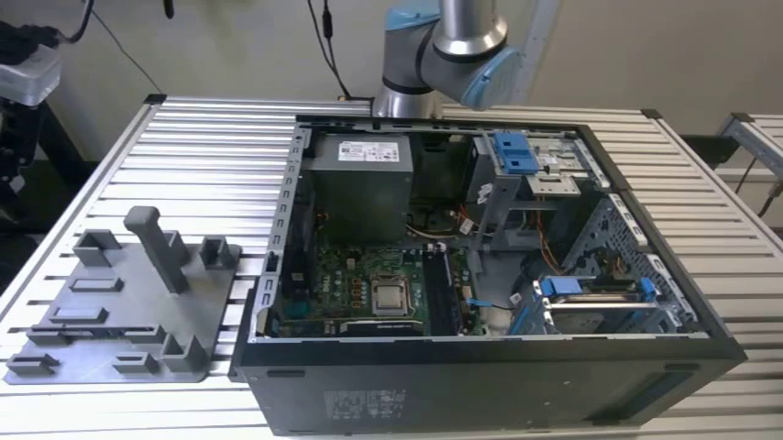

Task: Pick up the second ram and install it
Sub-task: 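Pick up the second ram and move it above second insertion slot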

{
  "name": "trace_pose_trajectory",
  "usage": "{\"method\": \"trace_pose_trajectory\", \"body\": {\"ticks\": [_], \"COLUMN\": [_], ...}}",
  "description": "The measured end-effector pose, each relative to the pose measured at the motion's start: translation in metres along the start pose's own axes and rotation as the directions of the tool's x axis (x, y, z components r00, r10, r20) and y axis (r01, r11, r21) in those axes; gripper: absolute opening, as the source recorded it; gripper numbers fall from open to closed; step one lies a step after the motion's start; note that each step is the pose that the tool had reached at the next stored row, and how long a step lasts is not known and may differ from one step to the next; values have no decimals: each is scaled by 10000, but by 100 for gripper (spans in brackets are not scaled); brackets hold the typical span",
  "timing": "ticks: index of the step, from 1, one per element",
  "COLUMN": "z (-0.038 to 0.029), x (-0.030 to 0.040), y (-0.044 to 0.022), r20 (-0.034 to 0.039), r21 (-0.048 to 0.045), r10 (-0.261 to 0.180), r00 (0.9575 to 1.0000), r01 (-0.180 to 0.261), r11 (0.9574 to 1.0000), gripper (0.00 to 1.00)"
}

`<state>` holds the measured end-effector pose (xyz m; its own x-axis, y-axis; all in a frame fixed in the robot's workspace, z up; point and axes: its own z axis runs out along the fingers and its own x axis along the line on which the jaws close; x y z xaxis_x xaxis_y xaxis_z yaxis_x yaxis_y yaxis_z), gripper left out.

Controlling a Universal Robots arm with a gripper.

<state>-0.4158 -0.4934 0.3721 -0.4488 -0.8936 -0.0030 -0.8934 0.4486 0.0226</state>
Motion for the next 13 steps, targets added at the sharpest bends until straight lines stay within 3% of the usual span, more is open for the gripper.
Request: {"method": "trace_pose_trajectory", "body": {"ticks": [3, 7, 13], "z": [16, 41, 68], "x": [0, 3, 6], "y": [0, 6, 10], "r20": [-6, -12, -32], "r21": [10, 24, 20], "r10": [-550, -1157, -2052], "r00": [9985, 9933, 9787], "r01": [550, 1157, 2052], "r11": [9985, 9933, 9787], "gripper": [11, 11, 11]}}
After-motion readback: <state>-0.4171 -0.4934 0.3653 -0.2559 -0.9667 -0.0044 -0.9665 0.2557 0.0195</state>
